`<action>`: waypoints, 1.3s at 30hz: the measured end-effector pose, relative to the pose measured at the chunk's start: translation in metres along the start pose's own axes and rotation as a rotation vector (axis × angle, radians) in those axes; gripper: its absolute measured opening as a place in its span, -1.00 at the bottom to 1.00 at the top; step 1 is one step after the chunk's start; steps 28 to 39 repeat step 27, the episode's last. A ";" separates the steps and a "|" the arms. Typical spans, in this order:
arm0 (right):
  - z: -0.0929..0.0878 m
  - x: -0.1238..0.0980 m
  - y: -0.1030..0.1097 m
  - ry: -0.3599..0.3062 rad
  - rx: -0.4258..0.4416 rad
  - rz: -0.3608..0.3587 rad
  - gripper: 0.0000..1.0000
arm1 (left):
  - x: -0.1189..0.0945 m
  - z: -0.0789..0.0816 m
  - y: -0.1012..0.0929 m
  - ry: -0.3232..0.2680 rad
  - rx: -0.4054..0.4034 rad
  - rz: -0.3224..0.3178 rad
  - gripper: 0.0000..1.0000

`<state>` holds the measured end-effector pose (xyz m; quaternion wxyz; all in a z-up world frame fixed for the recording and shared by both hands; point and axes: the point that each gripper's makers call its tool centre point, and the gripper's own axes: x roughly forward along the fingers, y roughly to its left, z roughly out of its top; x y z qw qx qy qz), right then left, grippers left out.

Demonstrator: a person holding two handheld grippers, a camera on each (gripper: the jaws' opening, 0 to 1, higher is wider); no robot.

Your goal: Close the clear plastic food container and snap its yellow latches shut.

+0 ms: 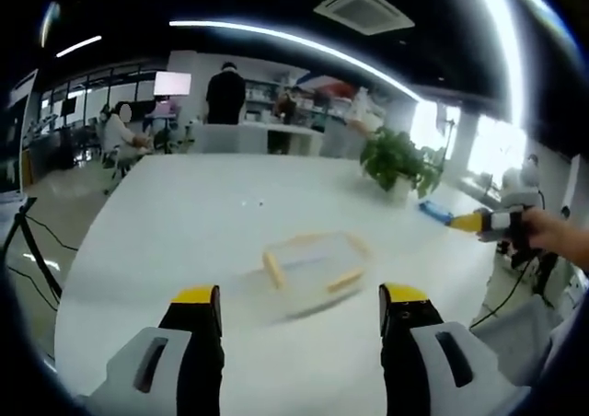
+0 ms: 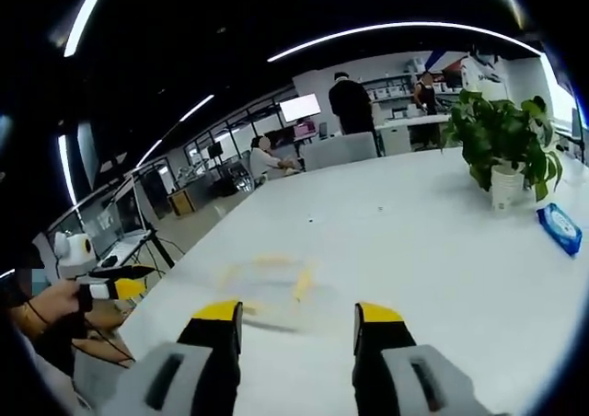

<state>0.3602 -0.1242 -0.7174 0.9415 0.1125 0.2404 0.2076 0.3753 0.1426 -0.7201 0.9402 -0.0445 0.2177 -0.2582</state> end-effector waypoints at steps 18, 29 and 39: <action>-0.016 -0.010 0.018 -0.012 -0.011 0.035 0.04 | -0.019 -0.011 0.007 -0.001 -0.011 0.023 0.37; -0.018 -0.013 0.018 -0.021 0.008 0.032 0.03 | -0.020 -0.013 0.005 0.004 -0.012 0.022 0.34; -0.018 -0.013 0.018 -0.021 0.008 0.032 0.03 | -0.020 -0.013 0.005 0.004 -0.012 0.022 0.34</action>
